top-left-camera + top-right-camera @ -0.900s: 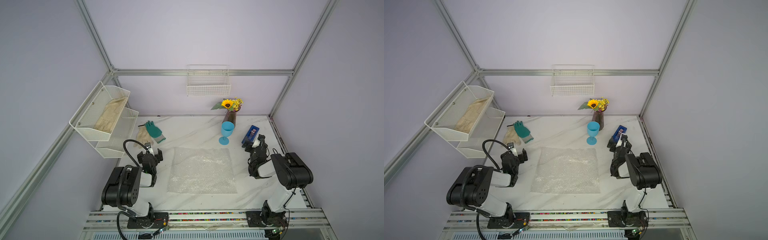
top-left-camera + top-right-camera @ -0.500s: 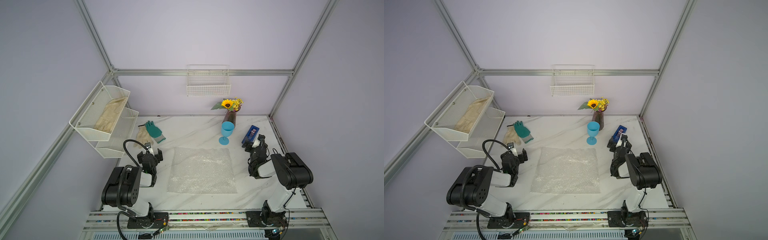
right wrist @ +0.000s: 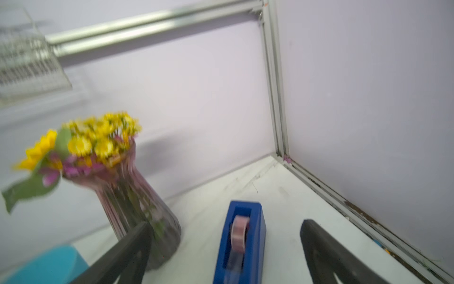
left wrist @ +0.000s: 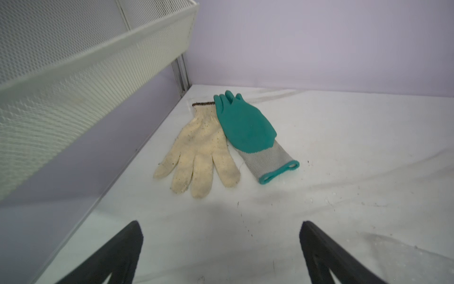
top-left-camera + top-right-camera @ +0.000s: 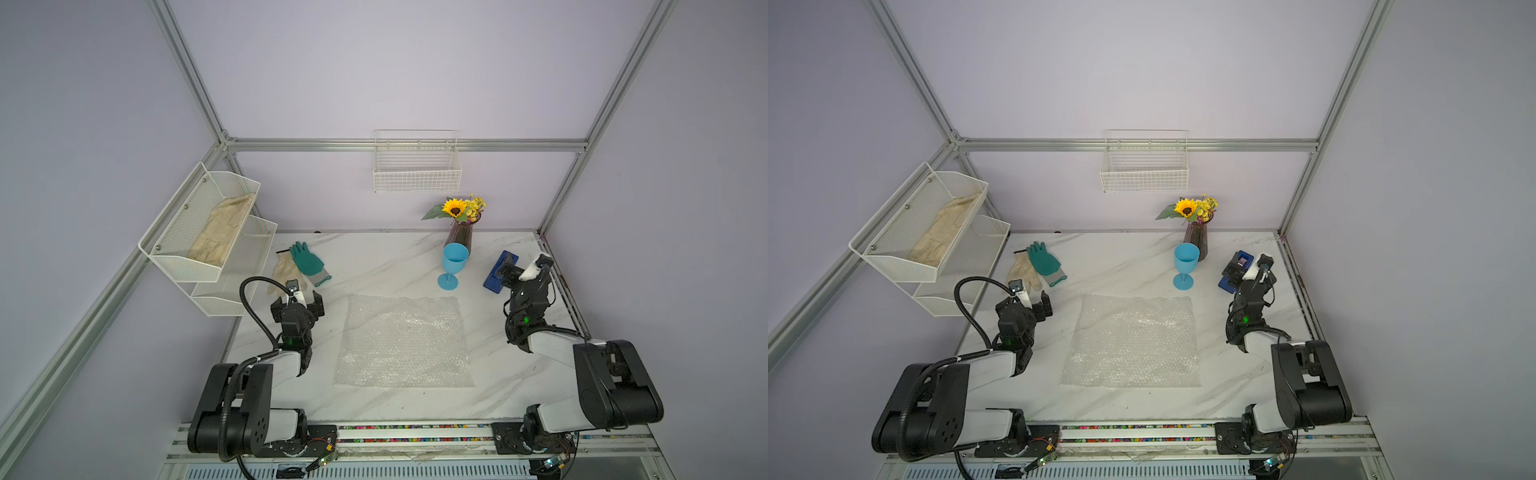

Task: Wrap wine glasses in bubble wrap
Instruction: Pick up the wine glass at the center of the board.

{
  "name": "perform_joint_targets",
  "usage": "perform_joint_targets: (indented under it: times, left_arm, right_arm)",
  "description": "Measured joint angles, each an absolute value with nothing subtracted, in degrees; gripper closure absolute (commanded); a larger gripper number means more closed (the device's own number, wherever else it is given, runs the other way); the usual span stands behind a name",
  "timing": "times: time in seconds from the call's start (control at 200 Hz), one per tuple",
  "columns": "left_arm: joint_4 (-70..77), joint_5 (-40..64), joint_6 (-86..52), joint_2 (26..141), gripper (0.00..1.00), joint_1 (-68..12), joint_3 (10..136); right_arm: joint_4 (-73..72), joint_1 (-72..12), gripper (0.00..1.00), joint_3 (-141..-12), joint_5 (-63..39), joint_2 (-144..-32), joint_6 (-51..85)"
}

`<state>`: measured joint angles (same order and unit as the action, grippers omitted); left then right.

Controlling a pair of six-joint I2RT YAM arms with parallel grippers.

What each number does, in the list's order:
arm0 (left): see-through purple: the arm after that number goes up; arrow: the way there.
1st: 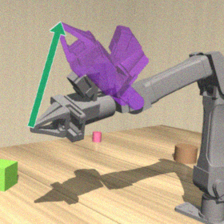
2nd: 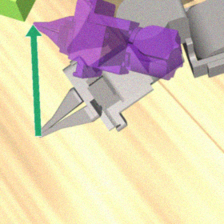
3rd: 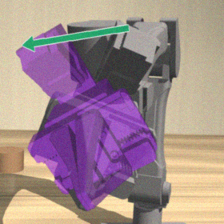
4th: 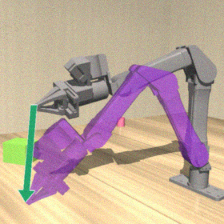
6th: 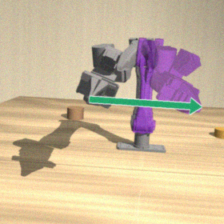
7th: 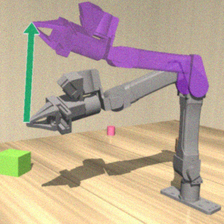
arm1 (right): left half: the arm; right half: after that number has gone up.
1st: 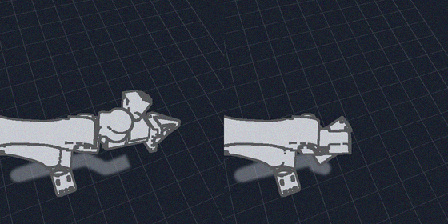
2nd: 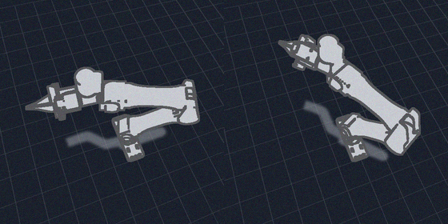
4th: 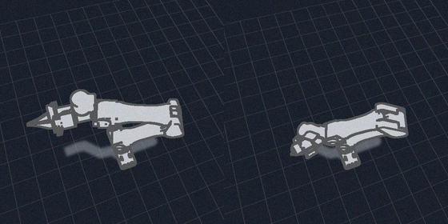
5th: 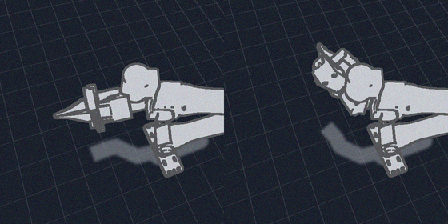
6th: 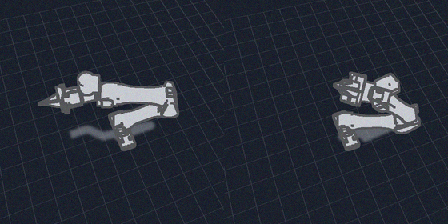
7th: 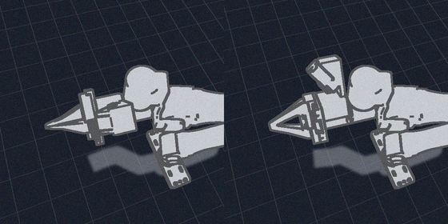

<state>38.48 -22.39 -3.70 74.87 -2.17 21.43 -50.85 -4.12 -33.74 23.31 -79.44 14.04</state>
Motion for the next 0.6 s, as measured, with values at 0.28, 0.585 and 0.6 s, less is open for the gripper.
perform_joint_targets:
  times: [0.28,0.585,0.6]
  left_arm:
    - [22.65,-21.89,-10.04,66.98,0.00,-8.56,31.55]
    - [20.43,-10.11,-11.03,65.21,0.00,-12.03,31.59]
    - [20.40,-9.58,-10.94,65.12,0.00,-12.05,31.59]
  right_arm:
    - [-46.39,-4.23,0.03,-38.46,-3.07,-70.96,15.00]
    - [-44.71,-9.82,0.03,-39.35,-13.43,-85.71,5.91]
    - [-44.62,-10.07,0.03,-39.46,-13.41,-86.46,5.41]
